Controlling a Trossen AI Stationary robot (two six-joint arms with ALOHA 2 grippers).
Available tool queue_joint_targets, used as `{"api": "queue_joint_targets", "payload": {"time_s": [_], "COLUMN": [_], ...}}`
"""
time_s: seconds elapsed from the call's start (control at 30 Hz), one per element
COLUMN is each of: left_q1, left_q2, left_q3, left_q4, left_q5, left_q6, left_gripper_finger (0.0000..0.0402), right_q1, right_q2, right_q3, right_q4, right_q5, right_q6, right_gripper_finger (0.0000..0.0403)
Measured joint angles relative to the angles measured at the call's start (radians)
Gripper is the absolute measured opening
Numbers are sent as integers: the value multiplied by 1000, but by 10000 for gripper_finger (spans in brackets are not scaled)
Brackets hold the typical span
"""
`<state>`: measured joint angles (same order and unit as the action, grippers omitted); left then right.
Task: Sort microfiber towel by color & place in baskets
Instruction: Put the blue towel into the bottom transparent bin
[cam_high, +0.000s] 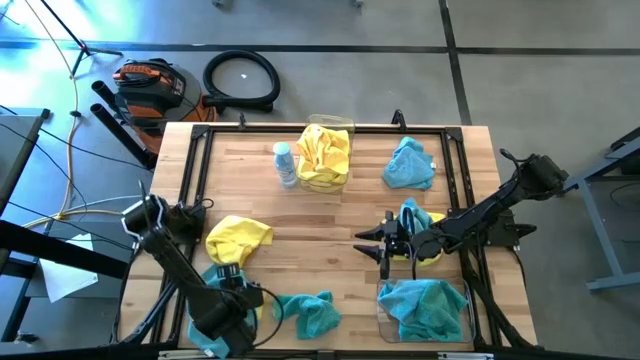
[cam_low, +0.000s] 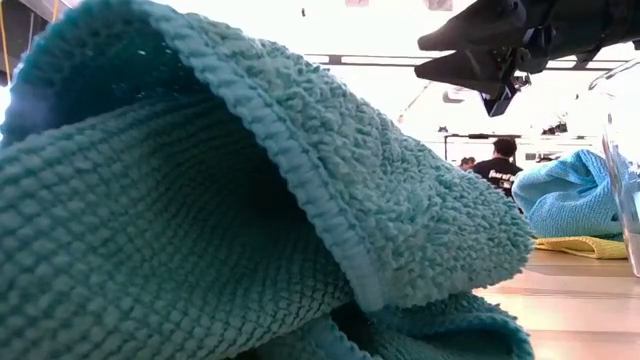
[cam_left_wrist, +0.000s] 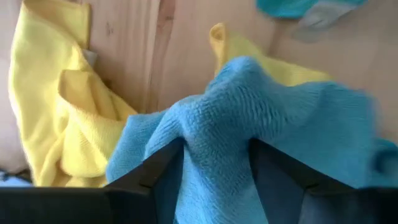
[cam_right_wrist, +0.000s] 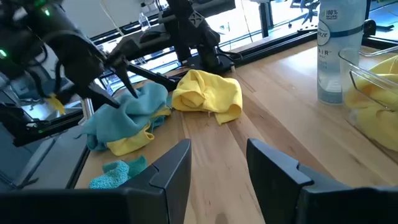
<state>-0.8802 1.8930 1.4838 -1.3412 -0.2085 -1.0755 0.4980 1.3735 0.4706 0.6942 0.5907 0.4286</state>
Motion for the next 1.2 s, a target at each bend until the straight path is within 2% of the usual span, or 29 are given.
{"api": "queue_joint_targets", "payload": {"time_s": [0.1, 0.2, 0.27, 0.43, 0.67, 0.8, 0.93, 1.1, 1.2], "left_q1": [12, 35, 60, 118, 194, 233, 260, 279, 278], "left_q2": [19, 7, -16, -114, -289, -345, -354, -342, -346], "left_q3": [0, 0, 5, 14, 15, 15, 15, 15, 15], "left_q4": [0, -27, -87, -170, -66, 31, 72, 114, 205], "left_q5": [-6, -45, -81, -189, -355, -359, -328, -333, -353], "left_q6": [44, 104, 119, 156, 250, 343, 418, 487, 560], "left_gripper_finger": [123, 43, 12, 4, 1, 1, 0, 0, 0], "right_q1": [0, 0, 0, -8, -90, -141, -166, -183, -197], "right_q2": [0, 7, 26, 117, 280, 389, 478, 566, 600], "right_q3": [0, 22, 67, 253, 586, 756, 891, 1008, 1032], "right_q4": [22, 35, 38, -21, -384, -504, -512, -527, -547], "right_q5": [-11, -25, -26, -33, -52, -86, -94, -124, -193], "right_q6": [-17, -69, -129, -332, -405, -441, -523, -546, -542], "right_gripper_finger": [151, 151, 151, 151, 163, 194, 233, 266, 272]}}
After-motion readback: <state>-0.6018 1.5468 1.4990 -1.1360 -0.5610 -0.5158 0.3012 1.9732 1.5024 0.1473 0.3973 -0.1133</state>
